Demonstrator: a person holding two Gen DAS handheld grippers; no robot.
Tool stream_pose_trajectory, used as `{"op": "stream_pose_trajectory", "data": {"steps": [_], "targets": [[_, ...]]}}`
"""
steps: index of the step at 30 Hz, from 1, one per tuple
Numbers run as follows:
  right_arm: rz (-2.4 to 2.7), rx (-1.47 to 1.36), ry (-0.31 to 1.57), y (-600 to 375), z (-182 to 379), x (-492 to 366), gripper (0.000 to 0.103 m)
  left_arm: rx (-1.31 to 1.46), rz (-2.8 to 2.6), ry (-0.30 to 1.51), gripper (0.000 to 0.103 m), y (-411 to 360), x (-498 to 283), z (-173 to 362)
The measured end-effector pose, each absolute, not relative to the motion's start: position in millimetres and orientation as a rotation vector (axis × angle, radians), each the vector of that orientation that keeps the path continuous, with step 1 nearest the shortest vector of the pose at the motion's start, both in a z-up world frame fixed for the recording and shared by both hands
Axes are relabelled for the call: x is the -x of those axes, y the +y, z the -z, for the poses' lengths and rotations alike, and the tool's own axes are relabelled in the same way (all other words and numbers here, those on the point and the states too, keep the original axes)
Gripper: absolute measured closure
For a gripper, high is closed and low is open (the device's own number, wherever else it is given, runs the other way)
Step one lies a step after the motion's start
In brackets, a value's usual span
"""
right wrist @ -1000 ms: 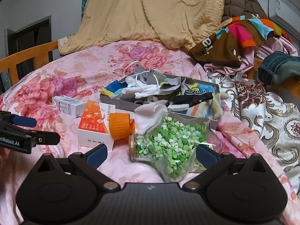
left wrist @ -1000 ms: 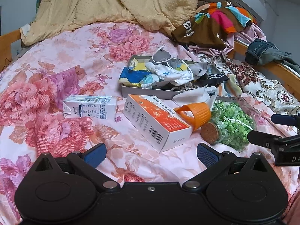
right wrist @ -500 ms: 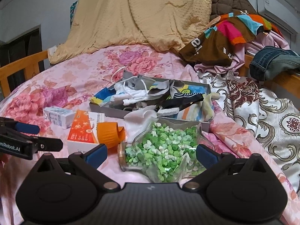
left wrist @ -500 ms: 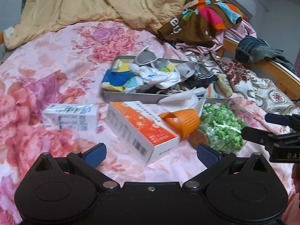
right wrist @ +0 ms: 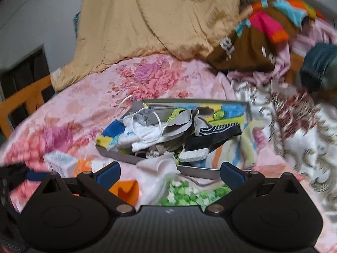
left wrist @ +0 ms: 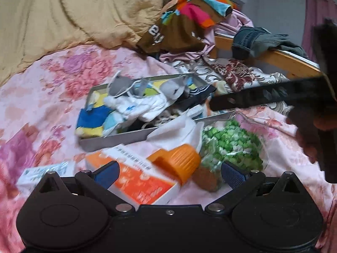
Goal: Organize soft objects
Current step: 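Grasp the orange silicone piece with the left gripper while the right gripper grasps the white tissue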
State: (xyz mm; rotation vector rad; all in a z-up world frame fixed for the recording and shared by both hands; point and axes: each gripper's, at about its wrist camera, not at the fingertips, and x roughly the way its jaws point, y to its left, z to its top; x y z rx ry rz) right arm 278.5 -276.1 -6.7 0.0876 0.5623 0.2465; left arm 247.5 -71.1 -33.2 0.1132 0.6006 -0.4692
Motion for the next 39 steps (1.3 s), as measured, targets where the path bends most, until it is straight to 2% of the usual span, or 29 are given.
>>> {"op": "stream_pose_trajectory", "data": {"steps": [8, 15, 20, 28, 39], "targets": [[-0.283, -0.169, 0.732, -276.5, 5.9, -341.1, 0.0, -0.208, 0.571, 0.613, 0.001, -88.2, -269.2, 41.9], [-0.328, -0.205, 0.909, -271.2, 14.8, -368.0, 0.001, -0.202, 0.65, 0.641, 0.007, -88.5, -284.7, 46.4], [-0.317, -0.239, 0.998, -272.0, 31.3, -382.5, 0.005, -0.257, 0.697, 0.662, 0.011, -91.9, -289.6, 49.6], [-0.345, -0.236, 1.027, -263.1, 40.1, -392.1, 0.012, -0.305, 0.73, 0.708, 0.024, -94.1, -294.9, 54.7], [-0.348, -0.273, 1.065, -276.5, 31.1, -387.5, 0.014, -0.314, 0.754, 0.667, 0.026, -95.3, -297.1, 52.1]]}}
